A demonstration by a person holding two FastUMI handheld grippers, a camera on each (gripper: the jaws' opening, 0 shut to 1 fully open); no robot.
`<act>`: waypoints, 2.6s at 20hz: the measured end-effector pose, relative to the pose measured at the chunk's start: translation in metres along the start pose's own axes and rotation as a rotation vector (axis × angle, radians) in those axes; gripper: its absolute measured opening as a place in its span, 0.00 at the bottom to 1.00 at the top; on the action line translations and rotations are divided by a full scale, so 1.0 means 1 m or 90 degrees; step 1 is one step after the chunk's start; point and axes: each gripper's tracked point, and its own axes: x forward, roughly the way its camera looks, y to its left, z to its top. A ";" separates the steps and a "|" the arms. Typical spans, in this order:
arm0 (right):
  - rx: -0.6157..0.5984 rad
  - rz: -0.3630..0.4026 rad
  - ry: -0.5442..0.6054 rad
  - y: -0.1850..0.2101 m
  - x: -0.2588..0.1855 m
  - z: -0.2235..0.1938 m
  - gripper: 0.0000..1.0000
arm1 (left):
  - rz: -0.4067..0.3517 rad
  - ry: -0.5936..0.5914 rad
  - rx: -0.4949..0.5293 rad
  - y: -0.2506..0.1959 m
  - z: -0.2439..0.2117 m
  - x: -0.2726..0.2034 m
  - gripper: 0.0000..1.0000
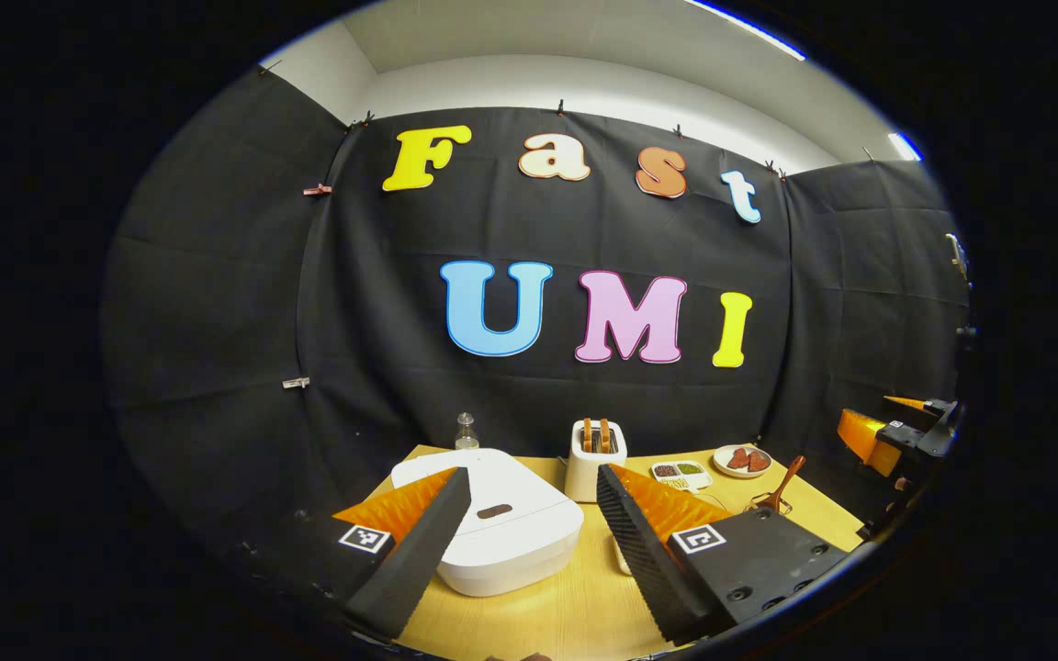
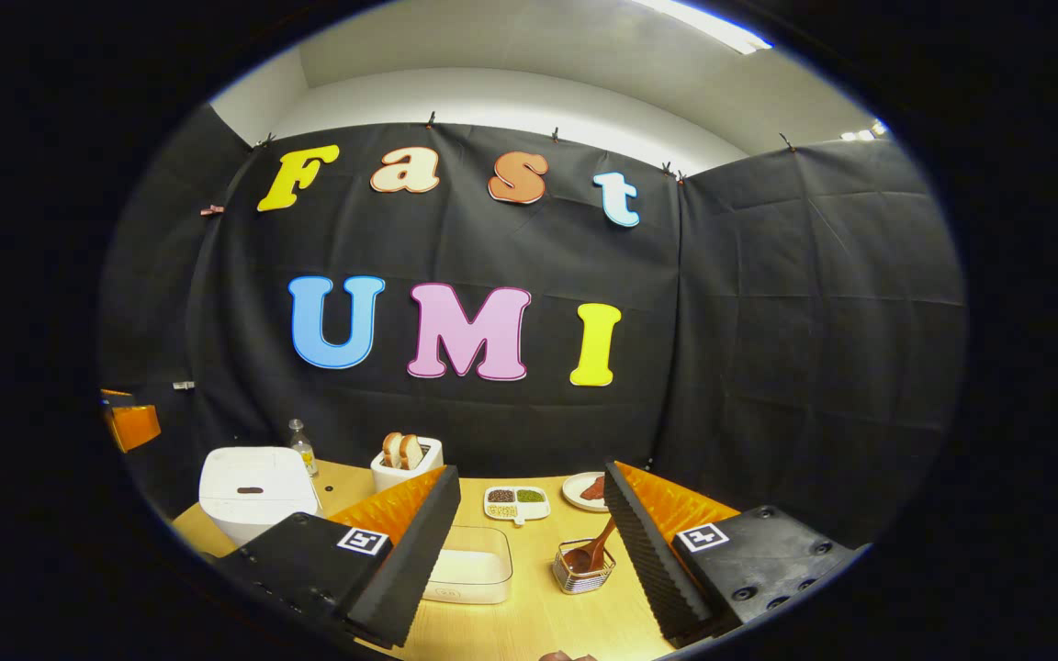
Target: Close the left gripper, press the button to open the rice cooker; take a wooden spoon from the chopstick holder with the right hand, scoop a spoonful of rice and pour it into the rice cooker, then put the wooden spoon back into the chopstick holder.
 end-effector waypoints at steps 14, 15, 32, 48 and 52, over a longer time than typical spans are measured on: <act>0.005 0.025 -0.001 -0.007 0.048 -0.010 0.98 | 0.058 0.012 0.004 0.012 0.006 0.042 0.96; 0.001 0.025 0.001 -0.012 0.050 -0.014 0.98 | 0.066 0.011 -0.002 0.016 0.009 0.047 0.96; -0.023 0.022 0.079 -0.091 0.101 -0.078 0.98 | 0.134 0.193 -0.039 0.058 -0.070 0.167 0.08; -0.014 0.028 0.141 -0.146 0.136 -0.135 0.98 | 0.138 0.291 -0.126 0.047 -0.171 0.206 0.08; -0.016 0.031 0.143 -0.154 0.136 -0.143 0.98 | 0.146 0.302 -0.099 0.049 -0.173 0.207 0.08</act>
